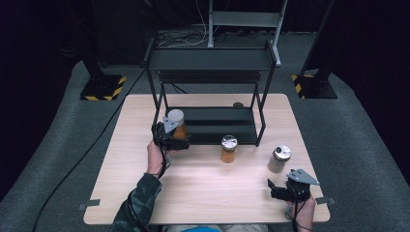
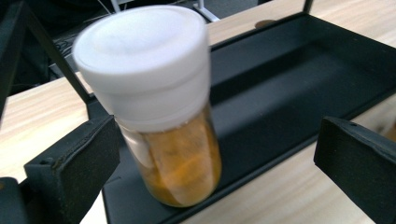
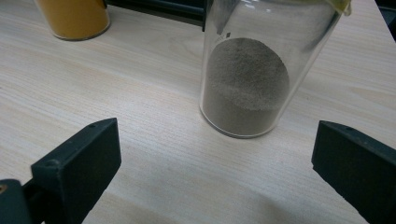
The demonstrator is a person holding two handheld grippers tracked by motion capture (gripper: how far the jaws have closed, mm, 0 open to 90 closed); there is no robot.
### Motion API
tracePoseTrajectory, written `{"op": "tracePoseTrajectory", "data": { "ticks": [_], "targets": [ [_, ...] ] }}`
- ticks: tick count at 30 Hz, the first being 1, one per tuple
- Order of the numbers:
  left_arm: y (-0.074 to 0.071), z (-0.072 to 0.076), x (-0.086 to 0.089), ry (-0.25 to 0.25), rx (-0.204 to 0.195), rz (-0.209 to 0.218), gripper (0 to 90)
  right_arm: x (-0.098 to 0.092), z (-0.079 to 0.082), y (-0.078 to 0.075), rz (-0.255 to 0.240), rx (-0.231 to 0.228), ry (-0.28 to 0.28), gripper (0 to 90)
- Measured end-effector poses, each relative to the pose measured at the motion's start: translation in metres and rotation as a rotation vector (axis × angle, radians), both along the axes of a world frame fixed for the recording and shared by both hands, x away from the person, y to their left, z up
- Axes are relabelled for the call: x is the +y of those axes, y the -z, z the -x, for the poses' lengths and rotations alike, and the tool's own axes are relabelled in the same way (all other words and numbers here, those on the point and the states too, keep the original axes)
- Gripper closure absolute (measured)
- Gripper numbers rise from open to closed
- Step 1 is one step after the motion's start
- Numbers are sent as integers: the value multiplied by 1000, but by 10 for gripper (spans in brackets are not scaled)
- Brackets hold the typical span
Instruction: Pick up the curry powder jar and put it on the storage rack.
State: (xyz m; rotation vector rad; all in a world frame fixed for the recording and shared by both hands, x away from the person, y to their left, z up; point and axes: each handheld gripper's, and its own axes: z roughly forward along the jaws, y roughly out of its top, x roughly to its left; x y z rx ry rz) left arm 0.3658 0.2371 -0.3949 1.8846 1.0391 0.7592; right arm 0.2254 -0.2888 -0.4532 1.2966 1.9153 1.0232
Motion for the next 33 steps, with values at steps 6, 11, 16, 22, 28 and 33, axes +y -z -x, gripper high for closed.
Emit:
{"op": "tracePoseTrajectory", "data": {
  "ticks": [6, 11, 16, 22, 28, 33],
  "targets": [
    [2, 12, -2, 30, 7, -20, 0, 0, 0, 0, -1, 0, 0, 5],
    [5, 22, 0, 50, 18, -35, 0, 0, 0, 0, -1, -1, 0, 5],
    [9, 33, 6, 50, 31, -37, 0, 0, 0, 0, 1, 0, 0, 5],
    [17, 45, 16, 54, 77, -36, 0, 1, 0, 0, 3, 0, 2, 5],
    [25, 55, 25, 49, 124, -35, 0, 1, 0, 0, 5, 0, 3, 5],
    [33, 63, 30, 42, 175, -34, 0, 1, 0, 0, 6, 0, 4, 5]
  ]
}}
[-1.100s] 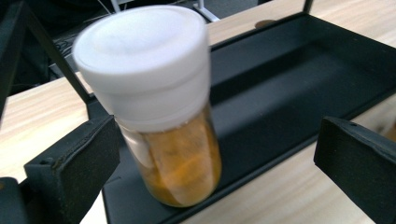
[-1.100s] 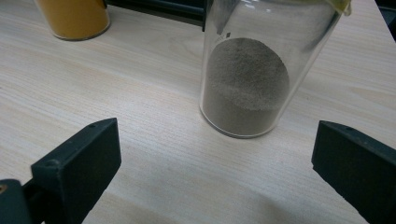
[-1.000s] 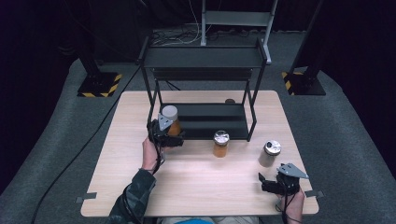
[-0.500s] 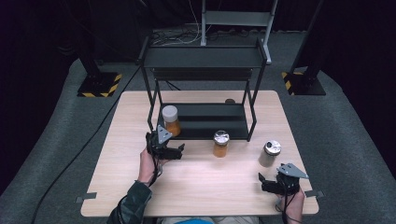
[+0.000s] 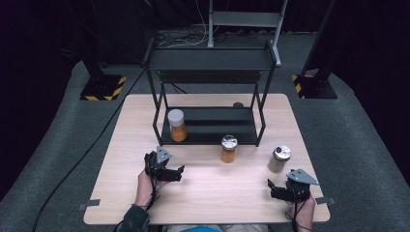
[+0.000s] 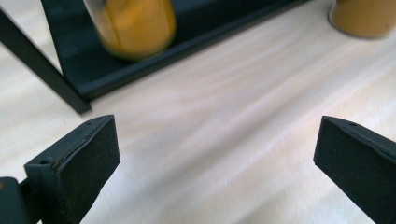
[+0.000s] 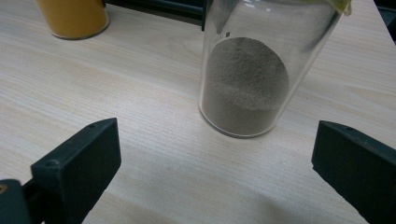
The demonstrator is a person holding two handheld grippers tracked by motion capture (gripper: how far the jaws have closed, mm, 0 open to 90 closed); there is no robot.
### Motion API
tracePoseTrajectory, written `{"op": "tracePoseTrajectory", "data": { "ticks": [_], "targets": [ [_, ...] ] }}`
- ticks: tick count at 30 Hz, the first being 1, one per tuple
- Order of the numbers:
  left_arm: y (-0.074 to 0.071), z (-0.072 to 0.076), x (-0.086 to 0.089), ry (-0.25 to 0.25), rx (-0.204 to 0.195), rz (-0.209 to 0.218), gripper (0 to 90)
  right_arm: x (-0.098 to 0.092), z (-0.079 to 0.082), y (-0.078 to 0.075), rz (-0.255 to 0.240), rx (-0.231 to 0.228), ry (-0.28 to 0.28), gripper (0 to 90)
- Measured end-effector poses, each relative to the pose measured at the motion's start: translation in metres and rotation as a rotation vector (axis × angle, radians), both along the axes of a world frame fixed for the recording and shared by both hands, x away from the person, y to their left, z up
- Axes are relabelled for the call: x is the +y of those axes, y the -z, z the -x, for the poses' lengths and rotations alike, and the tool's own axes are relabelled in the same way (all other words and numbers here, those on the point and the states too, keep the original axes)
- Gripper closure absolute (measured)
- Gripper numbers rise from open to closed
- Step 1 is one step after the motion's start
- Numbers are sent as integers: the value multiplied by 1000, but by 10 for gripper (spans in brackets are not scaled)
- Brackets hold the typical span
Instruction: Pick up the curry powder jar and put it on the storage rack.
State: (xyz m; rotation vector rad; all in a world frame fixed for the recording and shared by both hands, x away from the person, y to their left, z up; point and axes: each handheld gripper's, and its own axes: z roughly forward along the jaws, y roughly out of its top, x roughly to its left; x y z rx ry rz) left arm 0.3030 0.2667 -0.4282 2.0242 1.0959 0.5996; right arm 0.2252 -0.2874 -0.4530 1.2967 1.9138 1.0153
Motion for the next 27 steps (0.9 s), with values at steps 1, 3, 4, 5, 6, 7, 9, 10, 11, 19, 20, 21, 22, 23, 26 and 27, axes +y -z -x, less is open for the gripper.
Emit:
{"op": "tracePoseTrajectory", "data": {
  "ticks": [1, 3, 4, 5, 6, 7, 9, 10, 11, 19, 20, 21, 22, 23, 26, 27],
  "targets": [
    [2, 3, 1, -5, 5, 0, 0, 0, 0, 0, 1, 0, 0, 5],
    [6, 7, 4, -9, 19, 3, 0, 0, 0, 0, 1, -1, 0, 5],
    [7, 9, 6, -12, 22, 1, 0, 0, 0, 0, 2, 0, -1, 5],
    [9, 11, 7, -15, 25, 3, 0, 0, 0, 0, 2, 0, -1, 5],
    [10, 13, 9, -16, 31, 3, 0, 0, 0, 0, 3, 0, -1, 5],
    [11, 14, 9, -18, 33, -1, 0, 1, 0, 0, 3, -1, 0, 5],
    [13, 18, 12, -31, 36, 5, 0, 1, 0, 0, 4, -2, 1, 5],
    [14, 20, 12, -39, 37, 7, 0, 1, 0, 0, 5, -2, 1, 5],
    [15, 21, 14, -43, 40, 9, 0, 1, 0, 0, 5, -2, 2, 5],
    [14, 22, 12, -63, 73, -8, 0, 3, 1, 0, 19, -4, 2, 4],
    [12, 21, 10, -65, 84, -22, 0, 3, 1, 0, 18, -4, 2, 4],
    [12, 21, 9, -66, 92, -28, 0, 3, 1, 0, 17, -4, 2, 4],
    [12, 22, 9, -68, 92, -26, 0, 3, 1, 0, 17, -5, 1, 4],
    [12, 22, 9, -69, 92, -26, 0, 3, 1, 0, 16, -6, 2, 4],
    [12, 22, 10, -74, 100, -17, 0, 3, 1, 0, 15, -6, 2, 4],
    [12, 22, 10, -74, 101, -15, 0, 3, 1, 0, 15, -7, 1, 4]
  ]
}}
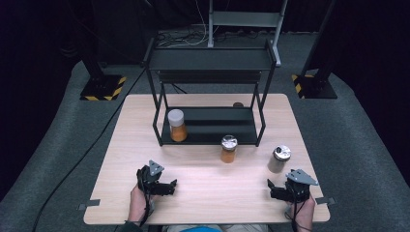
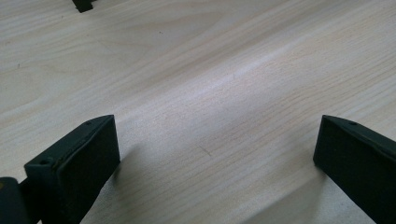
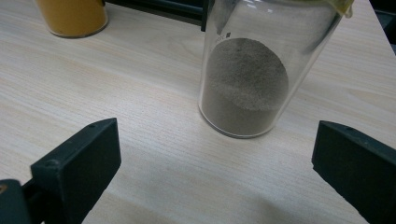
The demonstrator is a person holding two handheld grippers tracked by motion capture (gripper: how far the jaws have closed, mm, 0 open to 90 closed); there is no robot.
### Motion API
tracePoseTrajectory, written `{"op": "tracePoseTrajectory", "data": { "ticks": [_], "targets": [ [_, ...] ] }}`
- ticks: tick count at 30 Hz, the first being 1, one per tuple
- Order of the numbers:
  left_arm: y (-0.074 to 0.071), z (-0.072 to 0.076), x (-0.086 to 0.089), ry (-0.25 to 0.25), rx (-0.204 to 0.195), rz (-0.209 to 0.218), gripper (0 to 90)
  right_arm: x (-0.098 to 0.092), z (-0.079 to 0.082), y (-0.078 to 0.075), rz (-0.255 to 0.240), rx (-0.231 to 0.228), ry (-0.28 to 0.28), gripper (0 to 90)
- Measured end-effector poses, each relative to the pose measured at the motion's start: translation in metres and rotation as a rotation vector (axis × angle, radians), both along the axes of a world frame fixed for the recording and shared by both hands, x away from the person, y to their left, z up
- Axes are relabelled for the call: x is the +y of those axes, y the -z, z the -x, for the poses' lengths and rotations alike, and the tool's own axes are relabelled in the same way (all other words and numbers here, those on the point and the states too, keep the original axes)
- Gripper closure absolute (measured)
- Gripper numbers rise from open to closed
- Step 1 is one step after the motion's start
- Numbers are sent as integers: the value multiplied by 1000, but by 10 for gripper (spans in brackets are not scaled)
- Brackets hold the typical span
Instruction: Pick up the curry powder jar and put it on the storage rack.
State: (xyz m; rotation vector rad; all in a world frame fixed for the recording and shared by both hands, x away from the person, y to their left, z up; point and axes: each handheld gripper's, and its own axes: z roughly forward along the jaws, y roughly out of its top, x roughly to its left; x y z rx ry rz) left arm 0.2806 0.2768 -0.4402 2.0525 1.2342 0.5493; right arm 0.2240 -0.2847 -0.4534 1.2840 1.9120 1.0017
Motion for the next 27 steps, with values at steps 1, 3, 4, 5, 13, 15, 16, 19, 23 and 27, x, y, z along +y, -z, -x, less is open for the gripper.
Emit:
{"op": "tracePoseTrajectory", "data": {
  "ticks": [1, 3, 4, 5, 13, 15, 16, 19, 23, 27],
  "targets": [
    [0, -1, 1, 1, 2, 1, 1, 0, 0, 0, -1, 1, 0, 4],
    [-1, -3, 3, 5, 15, 11, 0, 0, 0, 0, -1, -1, -1, 4],
    [-1, -4, 4, 10, 14, 10, 0, 0, 0, 0, -1, -1, -1, 4],
    [-1, -5, 4, 14, 16, 11, 0, 0, 0, 0, 0, -2, 0, 4],
    [0, -8, 6, 32, 13, 10, 0, 1, 0, 0, 4, 0, 0, 4],
    [0, -8, 6, 33, 13, 10, 1, 1, 0, 0, 4, 0, 2, 4],
    [0, -8, 6, 32, 13, 10, 1, 1, 0, 0, 4, 0, 2, 4],
    [-1, -8, 6, 32, 13, 10, 1, 2, 0, 0, 8, 1, 3, 4],
    [0, -8, 6, 32, 13, 10, 1, 3, -1, -1, 17, 6, 2, 4],
    [-1, -8, 6, 32, 14, 10, 1, 4, -2, -2, 17, 13, 4, 4]
  ]
}}
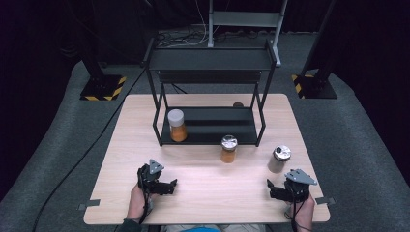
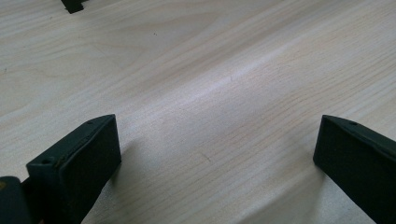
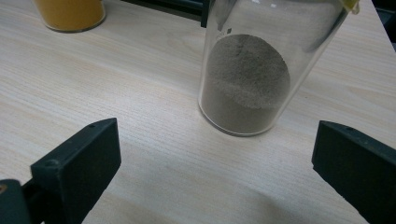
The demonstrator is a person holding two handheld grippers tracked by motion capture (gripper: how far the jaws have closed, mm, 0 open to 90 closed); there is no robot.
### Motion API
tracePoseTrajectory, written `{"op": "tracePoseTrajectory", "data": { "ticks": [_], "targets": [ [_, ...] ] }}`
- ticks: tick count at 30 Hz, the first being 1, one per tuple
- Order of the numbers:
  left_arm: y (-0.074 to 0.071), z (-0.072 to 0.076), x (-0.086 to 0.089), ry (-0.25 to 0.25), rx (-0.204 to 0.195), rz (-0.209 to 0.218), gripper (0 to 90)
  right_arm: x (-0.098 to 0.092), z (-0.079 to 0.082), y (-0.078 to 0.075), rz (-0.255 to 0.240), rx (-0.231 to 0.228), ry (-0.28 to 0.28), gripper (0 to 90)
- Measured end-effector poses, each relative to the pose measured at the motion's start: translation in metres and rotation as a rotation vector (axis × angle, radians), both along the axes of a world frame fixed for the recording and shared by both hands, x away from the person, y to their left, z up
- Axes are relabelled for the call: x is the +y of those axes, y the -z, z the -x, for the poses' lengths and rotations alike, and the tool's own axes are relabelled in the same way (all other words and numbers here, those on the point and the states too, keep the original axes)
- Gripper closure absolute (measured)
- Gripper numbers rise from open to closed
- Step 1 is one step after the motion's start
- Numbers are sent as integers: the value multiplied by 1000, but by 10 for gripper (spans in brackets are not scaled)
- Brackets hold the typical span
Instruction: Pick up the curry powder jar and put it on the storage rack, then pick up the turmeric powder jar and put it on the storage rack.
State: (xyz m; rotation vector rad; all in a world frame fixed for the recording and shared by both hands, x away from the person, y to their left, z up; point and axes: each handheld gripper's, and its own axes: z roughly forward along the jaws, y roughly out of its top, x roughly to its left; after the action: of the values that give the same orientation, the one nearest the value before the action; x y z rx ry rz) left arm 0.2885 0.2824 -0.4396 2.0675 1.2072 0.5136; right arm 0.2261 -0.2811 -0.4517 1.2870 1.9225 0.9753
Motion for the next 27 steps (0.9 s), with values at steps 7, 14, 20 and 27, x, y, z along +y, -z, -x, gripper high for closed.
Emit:
{"op": "tracePoseTrajectory", "data": {
  "ticks": [7, 14, 20, 27],
  "targets": [
    [0, 0, 0, 1, 0, 0, 1, 1, 0, 0, 6, -1, 1, 4],
    [0, 0, 0, 1, -1, 0, 2, 1, -1, 0, 8, 2, 3, 4],
    [0, 0, 0, 0, -1, 0, 2, 3, 0, 0, 14, 1, 5, 4],
    [0, 1, 0, 1, -4, -2, 3, 6, 0, -1, 30, 2, 13, 4]
  ]
}}
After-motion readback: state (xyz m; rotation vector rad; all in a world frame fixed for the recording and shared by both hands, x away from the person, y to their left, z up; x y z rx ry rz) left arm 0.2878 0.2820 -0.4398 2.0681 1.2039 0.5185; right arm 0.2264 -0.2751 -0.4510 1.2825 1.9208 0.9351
